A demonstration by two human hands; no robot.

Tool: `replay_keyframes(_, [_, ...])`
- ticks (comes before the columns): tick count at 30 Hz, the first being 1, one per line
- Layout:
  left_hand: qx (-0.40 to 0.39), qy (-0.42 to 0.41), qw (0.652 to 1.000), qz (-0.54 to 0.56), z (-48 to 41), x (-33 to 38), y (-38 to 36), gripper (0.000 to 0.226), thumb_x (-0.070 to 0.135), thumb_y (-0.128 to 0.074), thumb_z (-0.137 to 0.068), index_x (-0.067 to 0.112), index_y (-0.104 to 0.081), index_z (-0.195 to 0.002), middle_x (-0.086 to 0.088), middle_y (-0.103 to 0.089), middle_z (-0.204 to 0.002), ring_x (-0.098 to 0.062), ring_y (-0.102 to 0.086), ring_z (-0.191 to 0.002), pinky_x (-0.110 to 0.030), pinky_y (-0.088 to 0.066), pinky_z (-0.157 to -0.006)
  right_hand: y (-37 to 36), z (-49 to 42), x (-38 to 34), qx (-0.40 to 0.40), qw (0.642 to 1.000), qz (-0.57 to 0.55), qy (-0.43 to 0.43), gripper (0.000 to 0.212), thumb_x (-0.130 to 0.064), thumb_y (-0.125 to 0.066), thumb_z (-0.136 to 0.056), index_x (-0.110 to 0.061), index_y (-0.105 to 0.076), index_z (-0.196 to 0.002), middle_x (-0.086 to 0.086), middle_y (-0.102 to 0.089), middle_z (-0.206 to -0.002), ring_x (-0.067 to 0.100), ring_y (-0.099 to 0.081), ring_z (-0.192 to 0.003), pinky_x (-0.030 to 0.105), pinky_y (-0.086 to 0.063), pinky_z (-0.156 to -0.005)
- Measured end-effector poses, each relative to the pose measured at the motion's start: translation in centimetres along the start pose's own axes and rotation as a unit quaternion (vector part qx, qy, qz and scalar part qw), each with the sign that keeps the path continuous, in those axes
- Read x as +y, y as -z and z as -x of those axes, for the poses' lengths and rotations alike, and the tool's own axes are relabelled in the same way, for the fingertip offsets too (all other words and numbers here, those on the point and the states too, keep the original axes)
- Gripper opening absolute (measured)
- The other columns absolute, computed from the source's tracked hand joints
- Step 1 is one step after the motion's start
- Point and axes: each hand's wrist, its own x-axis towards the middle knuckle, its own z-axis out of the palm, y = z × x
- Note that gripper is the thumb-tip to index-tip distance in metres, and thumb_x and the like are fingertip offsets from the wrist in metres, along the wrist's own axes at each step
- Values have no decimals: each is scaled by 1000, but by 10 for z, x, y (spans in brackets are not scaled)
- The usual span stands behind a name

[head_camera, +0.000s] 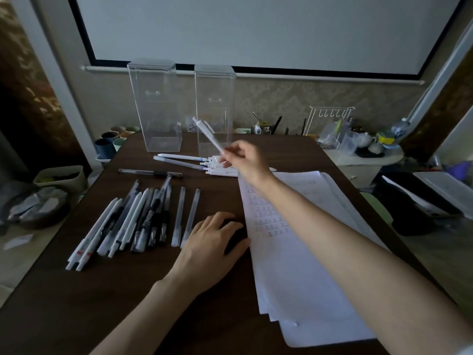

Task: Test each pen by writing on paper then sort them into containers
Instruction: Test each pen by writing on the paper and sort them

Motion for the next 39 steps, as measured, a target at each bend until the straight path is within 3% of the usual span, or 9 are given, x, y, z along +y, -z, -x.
replay_keyframes(2, [8,-5,1000,6,1,1,1,47,50,-43,-92,25,-52,-131,6,-42,-137,-11,-40,-123,-28,-33,-103,20,14,-10,-9,999,-39,-3,12,0,-54,-92,-11,-53,-94,6,-66,-83,7,-66,-63,17,-50,-62])
replay_keyframes(7, [13,-38,999,11,3,5,3,44,45,-43,-93,22,-53,-129,4,-45,-132,-13,-44,-120,-28,-37,-99,94,73,-4,-74,992,100,-11,47,5,-43,-95,-16,-38,-137,0,-61,-102,11,-66,-85,23,-51,-82])
replay_keyframes(12, [-5,-107,994,10,-2,26,0,49,48,-31,-90,23,-56,-124,1,-50,-128,-15,-50,-113,-26,-39,-93,150,132,8,39,973,225,-16,31,-15,-44,-88,-43,-57,-85,-8,-46,-80,3,-43,-66,21,-36,-65])
replay_keyframes(15, [-29,-171,985,6,-13,50,-3,39,44,-40,-93,24,-56,-122,1,-50,-128,-14,-49,-113,-24,-36,-92,150,145,15,123,937,326,-14,41,-44,-59,-88,-29,-40,-54,-6,-37,-65,6,-38,-55,25,-28,-55])
replay_keyframes(18, [-60,-225,972,10,-29,75,-11,36,38,-45,-95,25,-54,-128,3,-46,-136,-12,-42,-121,-23,-29,-98,146,145,18,192,909,370,-18,57,-60,-59,-79,-19,-32,-50,-3,-40,-58,11,-41,-54,29,-31,-55])
replay_keyframes(27, [-138,-240,961,-5,-43,83,-47,59,57,-22,-92,35,-24,-146,12,-16,-155,-5,-7,-142,-22,1,-112,153,151,29,211,923,320,-27,53,-64,-38,-68,-15,-22,-55,0,-23,-51,16,-25,-53,34,-25,-52])
replay_keyframes(34, [-120,-239,964,-1,-41,82,-46,59,57,-23,-92,32,-32,-145,8,-24,-153,-8,-16,-141,-24,-4,-112,148,149,24,265,939,178,125,43,-48,-62,-78,-8,-50,-71,-3,-44,-56,11,-41,-53,22,-35,-56])
replay_keyframes(37, [-132,-232,964,2,-41,83,-46,61,59,-19,-91,33,-28,-145,10,-20,-154,-7,-12,-142,-23,-2,-113,146,146,21,329,937,14,113,26,-28,-49,-91,-12,-59,-73,-5,-58,-65,10,-52,-56,23,-43,-57])
replay_keyframes(39, [-133,-231,964,7,-41,82,-46,62,59,-18,-90,33,-28,-145,10,-20,-154,-7,-12,-142,-24,-3,-113,146,143,25,331,941,-28,58,34,-32,-38,-89,-12,-62,-76,2,-63,-74,11,-60,-67,25,-49,-65])
